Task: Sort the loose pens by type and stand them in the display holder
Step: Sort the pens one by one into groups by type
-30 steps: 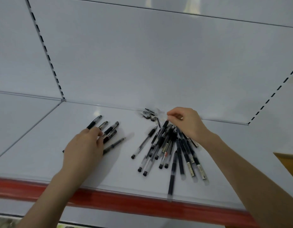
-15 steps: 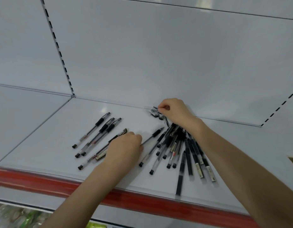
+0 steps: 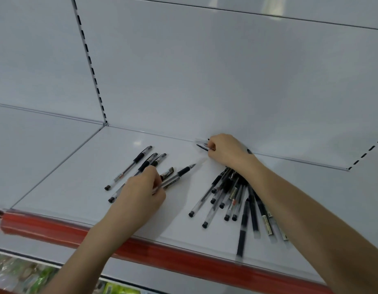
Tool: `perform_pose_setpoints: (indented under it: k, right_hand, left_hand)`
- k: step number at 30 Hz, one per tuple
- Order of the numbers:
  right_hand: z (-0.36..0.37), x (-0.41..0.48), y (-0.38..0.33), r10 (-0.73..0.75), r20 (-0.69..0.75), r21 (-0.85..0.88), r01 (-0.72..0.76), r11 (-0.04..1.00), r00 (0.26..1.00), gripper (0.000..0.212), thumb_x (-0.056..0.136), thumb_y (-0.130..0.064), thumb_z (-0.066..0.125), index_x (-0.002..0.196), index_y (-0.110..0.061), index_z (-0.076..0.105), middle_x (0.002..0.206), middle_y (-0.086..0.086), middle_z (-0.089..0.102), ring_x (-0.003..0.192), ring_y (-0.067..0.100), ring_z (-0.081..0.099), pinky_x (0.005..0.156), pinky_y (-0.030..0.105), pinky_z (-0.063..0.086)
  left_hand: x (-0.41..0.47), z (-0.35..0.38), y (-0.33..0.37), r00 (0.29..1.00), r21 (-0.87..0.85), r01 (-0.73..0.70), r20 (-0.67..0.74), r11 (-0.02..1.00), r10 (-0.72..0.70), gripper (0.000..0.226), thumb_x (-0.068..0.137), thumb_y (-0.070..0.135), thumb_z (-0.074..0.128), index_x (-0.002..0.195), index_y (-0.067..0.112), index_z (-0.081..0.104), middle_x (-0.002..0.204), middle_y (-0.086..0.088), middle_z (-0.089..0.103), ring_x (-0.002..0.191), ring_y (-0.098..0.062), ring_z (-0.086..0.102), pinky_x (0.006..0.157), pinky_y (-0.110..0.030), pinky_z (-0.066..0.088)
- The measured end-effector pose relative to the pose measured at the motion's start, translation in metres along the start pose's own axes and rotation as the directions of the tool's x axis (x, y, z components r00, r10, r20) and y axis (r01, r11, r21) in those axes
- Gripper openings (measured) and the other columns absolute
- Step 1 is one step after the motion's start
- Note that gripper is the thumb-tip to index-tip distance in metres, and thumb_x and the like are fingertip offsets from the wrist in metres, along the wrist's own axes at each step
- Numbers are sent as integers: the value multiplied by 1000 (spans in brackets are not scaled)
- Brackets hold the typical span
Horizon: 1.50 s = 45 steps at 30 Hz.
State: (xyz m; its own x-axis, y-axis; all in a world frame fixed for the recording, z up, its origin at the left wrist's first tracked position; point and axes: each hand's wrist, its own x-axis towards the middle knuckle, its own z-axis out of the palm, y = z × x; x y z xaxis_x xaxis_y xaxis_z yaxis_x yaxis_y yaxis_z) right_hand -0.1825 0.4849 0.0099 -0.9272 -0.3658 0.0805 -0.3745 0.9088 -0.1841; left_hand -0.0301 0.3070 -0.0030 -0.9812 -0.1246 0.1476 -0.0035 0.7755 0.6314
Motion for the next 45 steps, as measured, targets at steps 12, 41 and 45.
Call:
perform_pose_setpoints:
  k: [12,41,45]
  right_hand:
    - [-70,-75,21,8,-184,652,116,750,983,19,92,-13,53,103,-23,65,89,-13,63,80,-1,59,75,13,49]
    - [-81,-126,5,237,-332,887,216,409,913,16,90,-5,53,93,-16,65,65,-6,67,61,5,62,62,17,53]
    - [-62,-122,-6,325,-368,884,220,411,871,16,90,-5,52,94,-16,64,60,-10,66,58,3,60,62,14,52]
  left_hand:
    - [8,-11,33,977,-320,-209,-117,924,181,25,90,22,49,78,44,48,69,-18,62,59,-16,48,51,-15,37]
    - [-3,2,76,923,-411,-375,-85,831,375,27,87,20,55,75,44,50,82,14,62,71,-14,54,56,-13,40]
    - [-2,7,71,905,-357,-426,-180,831,386,16,81,30,50,75,44,48,58,-3,59,74,-13,54,59,-14,40]
